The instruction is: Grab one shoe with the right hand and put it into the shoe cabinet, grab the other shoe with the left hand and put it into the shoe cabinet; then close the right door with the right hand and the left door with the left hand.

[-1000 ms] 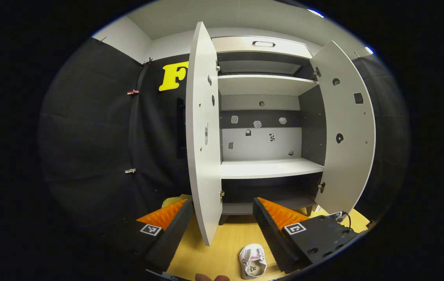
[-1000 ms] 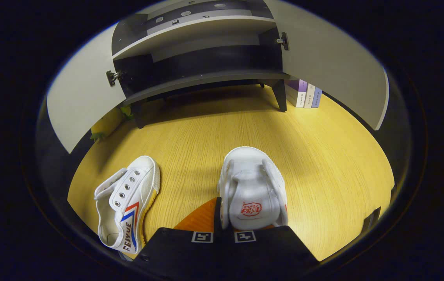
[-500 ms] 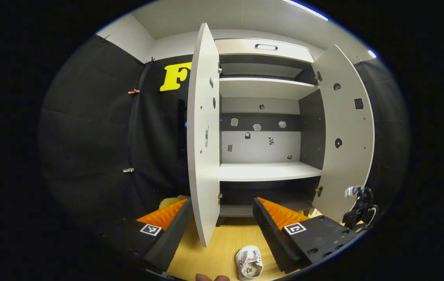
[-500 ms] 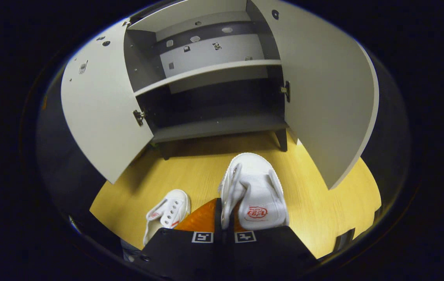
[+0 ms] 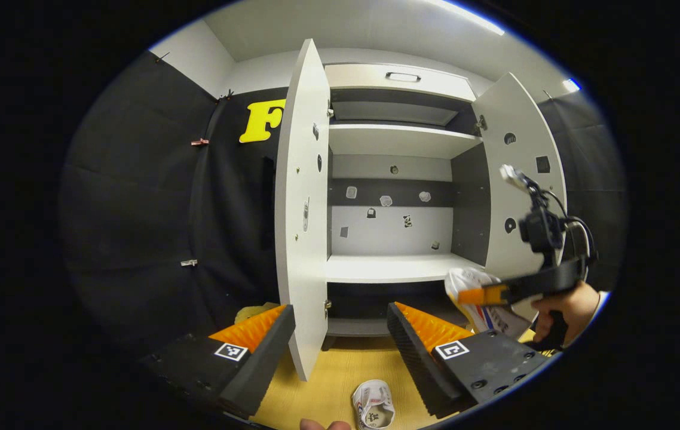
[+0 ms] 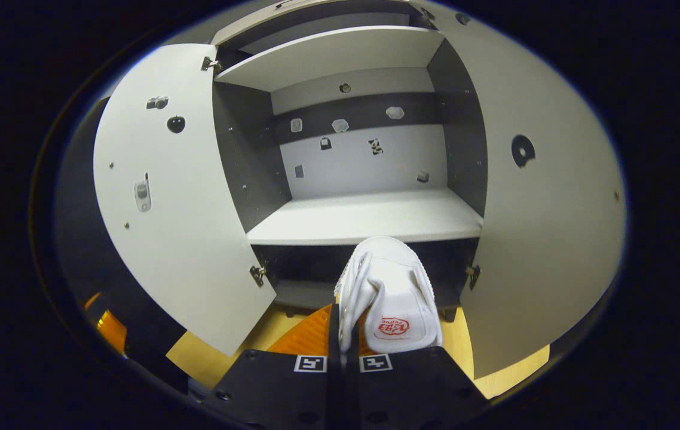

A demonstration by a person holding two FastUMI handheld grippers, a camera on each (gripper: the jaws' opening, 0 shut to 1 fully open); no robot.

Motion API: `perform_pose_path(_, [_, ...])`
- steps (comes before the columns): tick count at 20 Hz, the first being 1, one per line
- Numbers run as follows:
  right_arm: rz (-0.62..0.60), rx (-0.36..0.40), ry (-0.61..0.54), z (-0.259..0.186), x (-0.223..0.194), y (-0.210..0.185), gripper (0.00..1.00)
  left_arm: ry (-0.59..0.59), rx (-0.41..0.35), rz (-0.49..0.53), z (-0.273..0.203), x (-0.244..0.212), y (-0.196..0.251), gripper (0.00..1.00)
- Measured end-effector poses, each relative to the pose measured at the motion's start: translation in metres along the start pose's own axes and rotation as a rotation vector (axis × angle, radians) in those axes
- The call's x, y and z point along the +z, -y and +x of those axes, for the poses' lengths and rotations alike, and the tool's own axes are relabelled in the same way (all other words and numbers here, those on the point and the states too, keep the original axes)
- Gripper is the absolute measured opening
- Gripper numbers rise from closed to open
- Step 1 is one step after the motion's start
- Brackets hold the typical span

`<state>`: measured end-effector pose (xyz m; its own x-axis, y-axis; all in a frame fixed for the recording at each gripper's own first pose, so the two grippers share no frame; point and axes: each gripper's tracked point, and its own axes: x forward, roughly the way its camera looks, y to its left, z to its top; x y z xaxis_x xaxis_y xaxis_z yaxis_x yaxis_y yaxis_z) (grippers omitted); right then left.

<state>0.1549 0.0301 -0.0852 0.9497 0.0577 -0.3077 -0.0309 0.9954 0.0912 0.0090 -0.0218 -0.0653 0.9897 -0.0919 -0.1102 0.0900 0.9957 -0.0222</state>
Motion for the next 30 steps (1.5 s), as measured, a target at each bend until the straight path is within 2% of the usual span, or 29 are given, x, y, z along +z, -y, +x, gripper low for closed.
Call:
perform_pose_path(6, [-0.086,-0.052,0.017,0.086,0.082,0.021,0.05,-0.008,-0.018,-0.031,0.004,-0.005,0.004,0.98])
perform_pose_path(10, [-0.108,-0.094,-0.024,0.154,0.109,0.042,0.05,-0.030,-0.008,-0.043,0.010,-0.012,-0.002,0.98])
perform_pose_path(17, [-0.176,-0.185,-0.217,0.263,0.099,0.084,0.05,-0.043,0.032,-0.045,0.011,-0.014,-0.019,0.97])
perform_pose_path(19, [-0.194,-0.218,-0.260,0.280,0.092,0.093,0.05,-0.050,0.044,-0.051,0.009,-0.016,-0.024,0.97])
perform_pose_path(23, [-0.229,-0.258,-0.267,0.294,0.094,0.096,0.05,-0.059,0.056,-0.050,0.008,-0.019,-0.026,0.97])
perform_pose_path(25, [-0.257,-0.278,-0.267,0.292,0.093,0.099,0.07,-0.057,0.053,-0.055,0.007,-0.018,-0.024,0.97])
perform_pose_path(26, [-0.258,-0.281,-0.267,0.289,0.093,0.099,0.19,-0.054,0.050,-0.057,0.007,-0.016,-0.023,0.97])
perform_pose_path(27, [-0.243,-0.273,-0.262,0.285,0.092,0.098,0.14,-0.049,0.047,-0.057,0.008,-0.015,-0.022,0.97])
perform_pose_path(28, [-0.221,-0.265,-0.258,0.280,0.093,0.097,0.26,-0.047,0.045,-0.055,0.008,-0.013,-0.021,0.97])
perform_pose_path(29, [-0.201,-0.258,-0.252,0.274,0.095,0.096,0.29,-0.044,0.042,-0.055,0.007,-0.013,-0.019,0.97])
perform_pose_path(30, [-0.179,-0.241,-0.245,0.268,0.097,0.092,0.39,-0.042,0.039,-0.056,0.006,-0.011,-0.018,0.97])
